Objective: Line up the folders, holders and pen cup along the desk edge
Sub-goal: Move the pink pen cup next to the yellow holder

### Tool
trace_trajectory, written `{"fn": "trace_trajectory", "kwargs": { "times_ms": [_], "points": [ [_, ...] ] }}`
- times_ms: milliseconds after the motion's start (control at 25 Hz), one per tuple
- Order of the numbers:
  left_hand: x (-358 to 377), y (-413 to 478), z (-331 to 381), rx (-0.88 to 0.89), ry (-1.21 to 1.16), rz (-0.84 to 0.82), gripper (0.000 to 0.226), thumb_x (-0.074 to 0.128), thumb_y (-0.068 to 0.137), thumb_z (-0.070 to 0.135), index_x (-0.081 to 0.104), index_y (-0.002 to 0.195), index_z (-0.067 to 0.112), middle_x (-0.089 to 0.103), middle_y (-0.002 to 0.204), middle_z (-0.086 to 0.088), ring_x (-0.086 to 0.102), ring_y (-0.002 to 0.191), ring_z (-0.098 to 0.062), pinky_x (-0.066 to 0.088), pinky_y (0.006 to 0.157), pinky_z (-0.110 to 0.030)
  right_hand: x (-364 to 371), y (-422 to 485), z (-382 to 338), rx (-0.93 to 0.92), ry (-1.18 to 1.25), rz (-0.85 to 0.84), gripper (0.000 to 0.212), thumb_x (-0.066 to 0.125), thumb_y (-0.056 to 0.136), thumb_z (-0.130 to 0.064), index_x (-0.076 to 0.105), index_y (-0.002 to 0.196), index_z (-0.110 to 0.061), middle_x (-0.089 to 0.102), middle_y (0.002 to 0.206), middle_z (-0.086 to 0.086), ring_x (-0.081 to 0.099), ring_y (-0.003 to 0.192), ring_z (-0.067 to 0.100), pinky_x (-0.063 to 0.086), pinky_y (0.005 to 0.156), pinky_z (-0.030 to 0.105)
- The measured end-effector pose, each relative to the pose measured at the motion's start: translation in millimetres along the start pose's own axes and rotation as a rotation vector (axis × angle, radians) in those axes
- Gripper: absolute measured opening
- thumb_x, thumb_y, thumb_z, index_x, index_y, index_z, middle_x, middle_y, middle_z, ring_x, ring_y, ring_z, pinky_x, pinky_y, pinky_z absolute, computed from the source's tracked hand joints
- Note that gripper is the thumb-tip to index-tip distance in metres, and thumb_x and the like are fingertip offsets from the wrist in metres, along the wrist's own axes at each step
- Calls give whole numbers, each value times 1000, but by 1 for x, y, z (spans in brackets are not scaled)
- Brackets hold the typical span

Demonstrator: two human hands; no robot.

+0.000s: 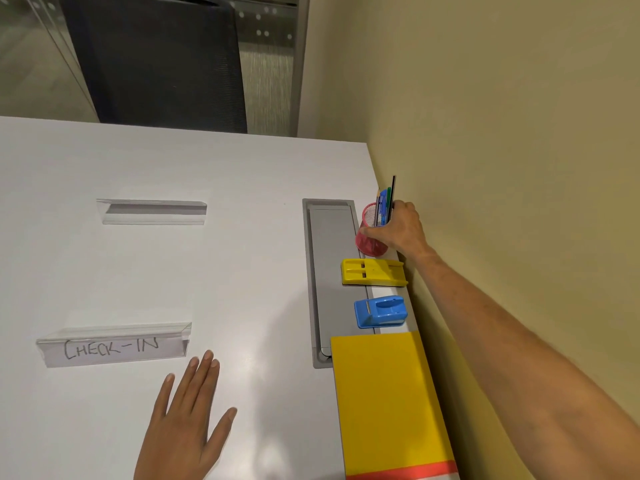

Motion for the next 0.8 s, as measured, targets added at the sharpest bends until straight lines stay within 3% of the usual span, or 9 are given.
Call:
{"fn": "trace_trajectory", "kwargs": {
  "times_ms": [240, 440, 600, 800],
  "points": [
    [0, 0, 1, 6, -3, 21, 78, 32, 92, 59, 23, 157, 17, 21, 167, 2, 19, 155, -16, 21, 125, -49, 5, 3, 11, 11, 70, 3, 86, 85, 61, -52, 49, 126, -9, 52, 119, 11, 56, 110, 23, 54, 86, 32],
    [3, 0, 0, 13, 2, 29, 78, 34, 91, 59, 23, 157, 17, 20, 167, 3, 20, 155, -16, 21, 124, -50, 2, -1, 11, -6, 27, -7, 93, 84, 59, -58, 46, 129, -9, 53, 122, 11, 55, 114, 25, 56, 90, 37],
    [5, 1, -3, 15, 2, 20, 79, 34, 91, 59, 22, 157, 18, 19, 168, 3, 19, 155, -16, 20, 125, -50, -10, -23, 6, -85, -37, 98, 104, 82, 57, -62, 38, 136, -11, 53, 129, 12, 53, 120, 28, 49, 94, 36],
    [5, 1, -2, 1, 8, 23, 77, 30, 92, 59, 20, 158, 18, 17, 168, 4, 17, 155, -15, 19, 125, -49, -28, -76, -7, -203, -9, 172, 89, 74, 66, -62, 40, 136, -18, 55, 129, 4, 54, 118, 22, 48, 96, 30]
  ]
}}
Point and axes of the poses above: each hand's wrist, its own y-axis towards the middle knuckle, its own x-axis out of the palm, z = x × y, the point moved 3 cm from there along y, towards the middle knuckle
